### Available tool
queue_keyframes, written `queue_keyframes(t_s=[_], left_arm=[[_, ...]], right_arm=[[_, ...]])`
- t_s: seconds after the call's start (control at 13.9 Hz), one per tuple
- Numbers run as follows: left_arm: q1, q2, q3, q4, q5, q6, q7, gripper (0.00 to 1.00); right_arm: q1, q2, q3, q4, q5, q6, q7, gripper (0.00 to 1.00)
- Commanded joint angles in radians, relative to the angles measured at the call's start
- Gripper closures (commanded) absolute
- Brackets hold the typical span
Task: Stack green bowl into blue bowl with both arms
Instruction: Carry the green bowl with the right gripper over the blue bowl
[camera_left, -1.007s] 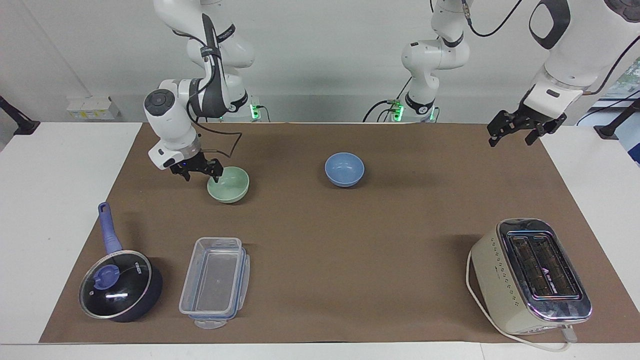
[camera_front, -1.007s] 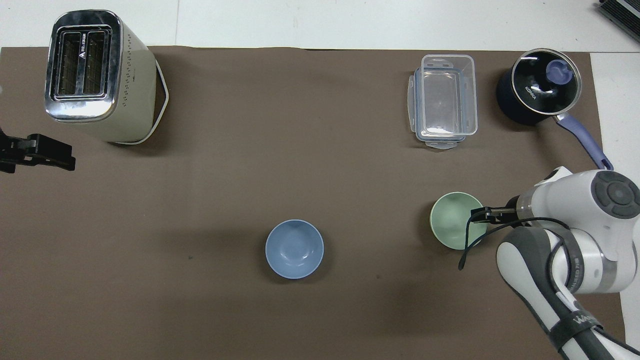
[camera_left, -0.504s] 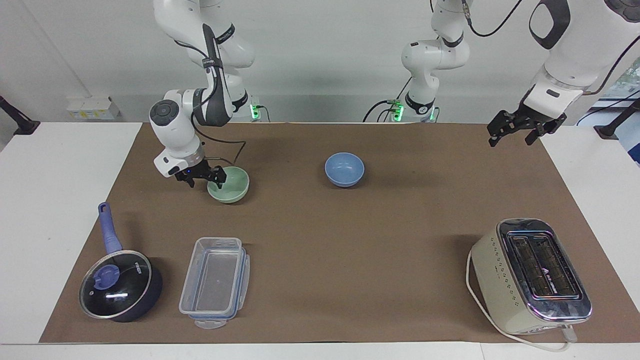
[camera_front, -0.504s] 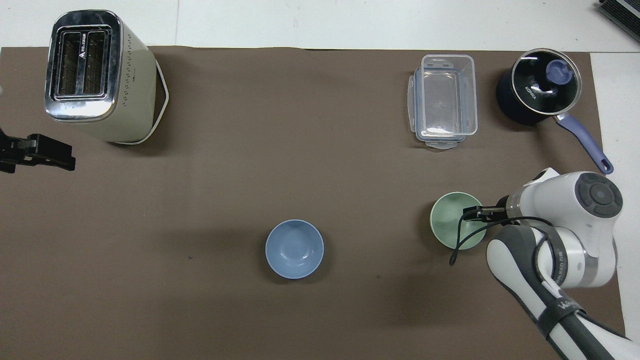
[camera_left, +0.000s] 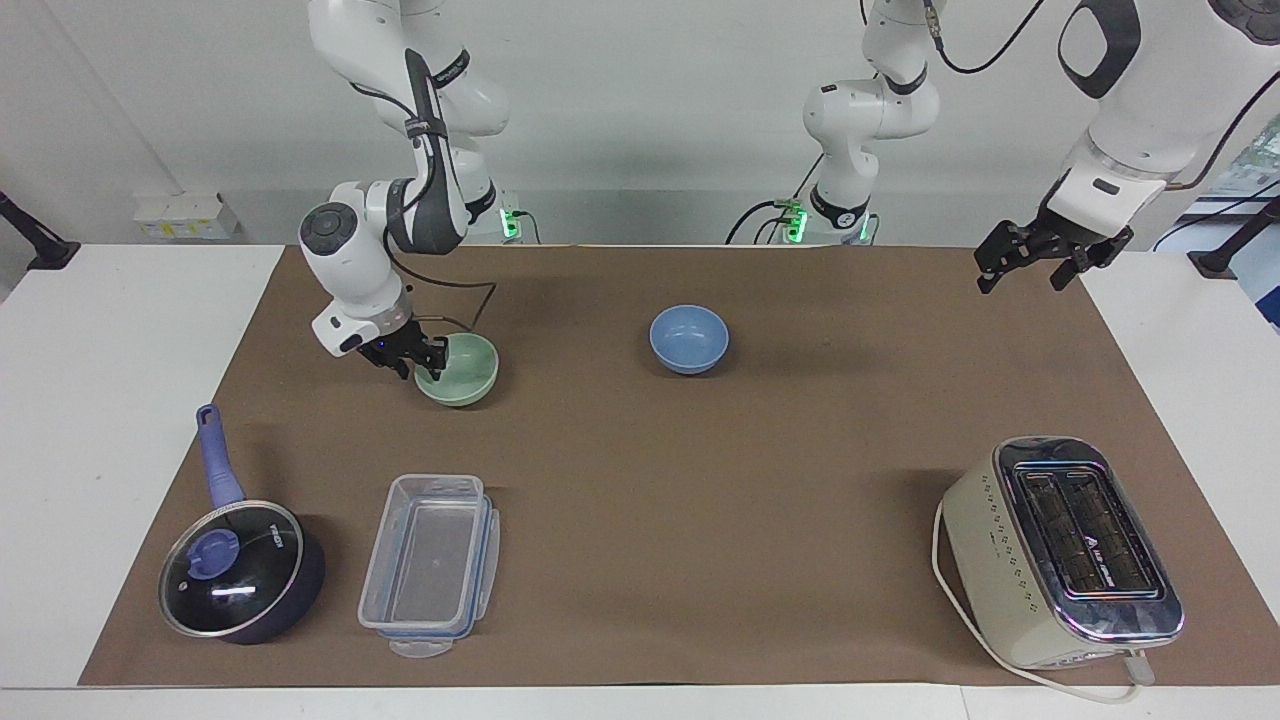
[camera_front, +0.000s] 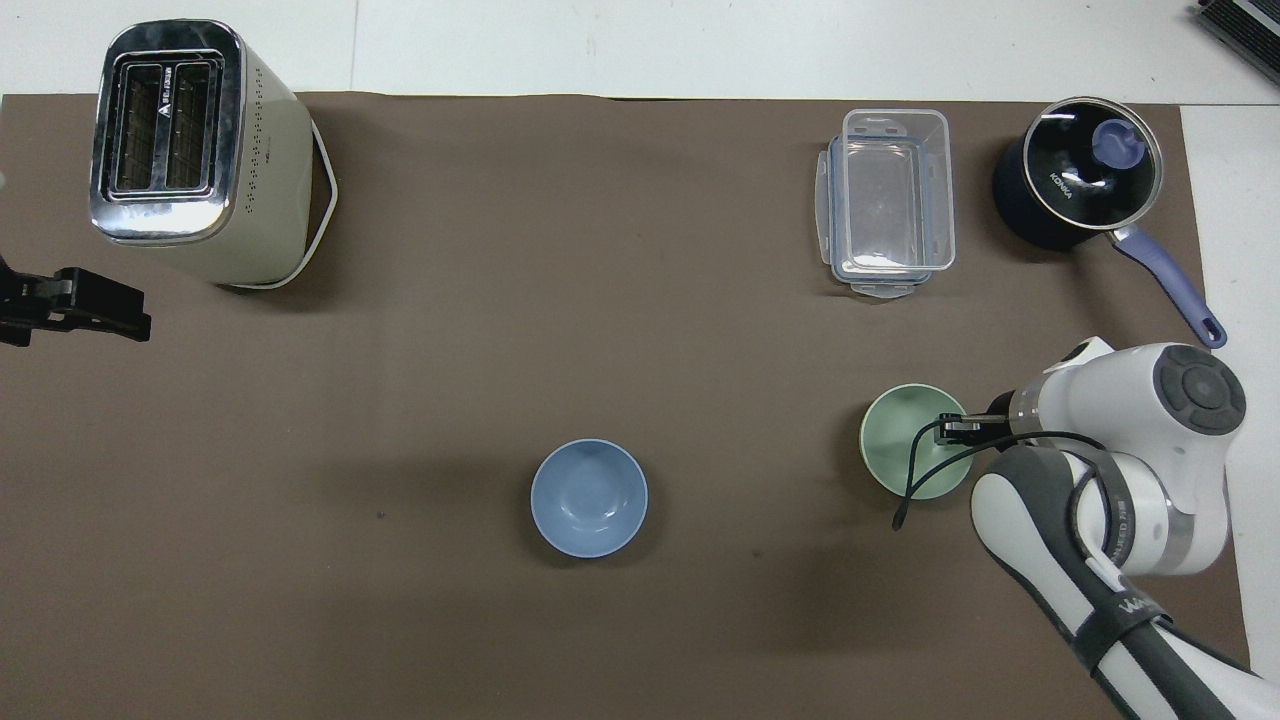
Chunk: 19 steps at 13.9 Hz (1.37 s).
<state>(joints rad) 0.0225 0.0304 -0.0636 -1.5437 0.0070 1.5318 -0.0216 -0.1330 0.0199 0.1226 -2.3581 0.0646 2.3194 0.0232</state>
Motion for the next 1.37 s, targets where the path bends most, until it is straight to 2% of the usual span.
queue_keyframes(t_s=[0.0,0.14,0.22,0.36,0.5,0.65,0.79,1.08,1.29], left_arm=[[0.016,0.008,-0.010,0.020,0.007,-0.022,0.006,0.00],[0.016,0.009,-0.010,0.020,0.007,-0.022,0.006,0.00],[0.016,0.008,-0.010,0.020,0.007,-0.022,0.006,0.00],[0.016,0.009,-0.010,0.020,0.007,-0.022,0.006,0.00],[0.016,0.009,-0.010,0.020,0.007,-0.022,0.006,0.00],[0.016,0.008,-0.010,0.020,0.007,-0.022,0.006,0.00],[0.016,0.008,-0.010,0.020,0.007,-0.022,0.006,0.00],[0.016,0.008,-0.010,0.020,0.007,-0.022,0.006,0.00],[0.016,0.008,-0.010,0.020,0.007,-0.022,0.006,0.00]], right_arm=[[-0.002,-0.015,0.003,-0.001,0.043,-0.021,-0.051,0.84],[0.003,-0.020,0.003,0.002,0.043,-0.023,-0.051,0.97],[0.003,-0.024,0.005,0.003,0.044,-0.025,-0.051,1.00],[0.006,-0.055,0.014,0.022,0.044,-0.064,-0.052,1.00],[0.062,-0.081,0.014,0.065,0.049,-0.139,-0.043,1.00],[0.110,-0.107,0.014,0.089,0.127,-0.173,-0.034,1.00],[0.163,-0.115,0.017,0.103,0.172,-0.176,-0.007,1.00],[0.352,-0.092,0.015,0.167,0.172,-0.140,0.229,1.00],[0.426,-0.060,0.017,0.186,0.172,-0.108,0.302,1.00]])
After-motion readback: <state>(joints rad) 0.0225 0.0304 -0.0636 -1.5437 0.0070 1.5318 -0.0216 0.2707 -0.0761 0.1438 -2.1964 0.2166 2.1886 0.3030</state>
